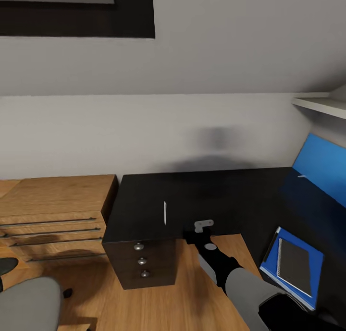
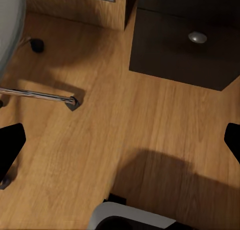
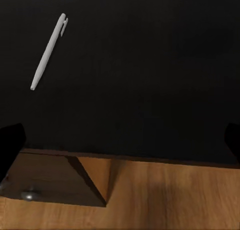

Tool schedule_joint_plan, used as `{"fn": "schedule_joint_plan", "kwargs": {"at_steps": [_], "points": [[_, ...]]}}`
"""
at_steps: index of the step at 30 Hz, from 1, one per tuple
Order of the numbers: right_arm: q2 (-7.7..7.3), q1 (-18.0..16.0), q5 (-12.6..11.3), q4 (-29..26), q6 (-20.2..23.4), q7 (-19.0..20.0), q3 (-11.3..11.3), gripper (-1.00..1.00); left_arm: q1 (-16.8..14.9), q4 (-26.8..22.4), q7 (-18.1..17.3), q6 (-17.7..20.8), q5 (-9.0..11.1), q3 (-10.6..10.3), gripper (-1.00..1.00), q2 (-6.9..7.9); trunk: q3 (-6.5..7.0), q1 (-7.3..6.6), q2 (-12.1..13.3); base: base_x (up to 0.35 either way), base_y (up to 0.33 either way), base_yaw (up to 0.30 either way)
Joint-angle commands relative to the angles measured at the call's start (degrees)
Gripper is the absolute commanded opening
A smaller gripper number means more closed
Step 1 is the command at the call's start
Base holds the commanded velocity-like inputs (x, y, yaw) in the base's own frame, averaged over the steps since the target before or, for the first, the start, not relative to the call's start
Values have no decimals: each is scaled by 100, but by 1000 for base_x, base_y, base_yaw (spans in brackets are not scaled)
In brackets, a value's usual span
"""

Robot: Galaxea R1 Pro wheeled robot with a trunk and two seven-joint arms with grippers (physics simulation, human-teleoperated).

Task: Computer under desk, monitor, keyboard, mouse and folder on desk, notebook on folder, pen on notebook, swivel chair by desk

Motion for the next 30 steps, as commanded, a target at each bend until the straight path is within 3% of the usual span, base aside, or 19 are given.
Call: {"fn": "schedule_joint_plan", "kwargs": {"at_steps": [1,14,20,30], "points": [[0,-9,-54,11,-27,36,49,100,-4,5,-58,-11,15,42,100,1,-11,5,-10,212,43,0],[0,-8,-53,18,-48,191,47,100,-3,5,-58,-11,16,46,100,4,-11,5,-10,295,122,0],[0,-8,-93,20,-250,177,45,100,-4,5,-52,-4,22,48,100,4,-12,5,-10,299,149,4],[0,-8,-406,16,-369,153,46,100,-4,5,-49,-2,22,48,100,4,-52,5,-10,161,52,149]]}}
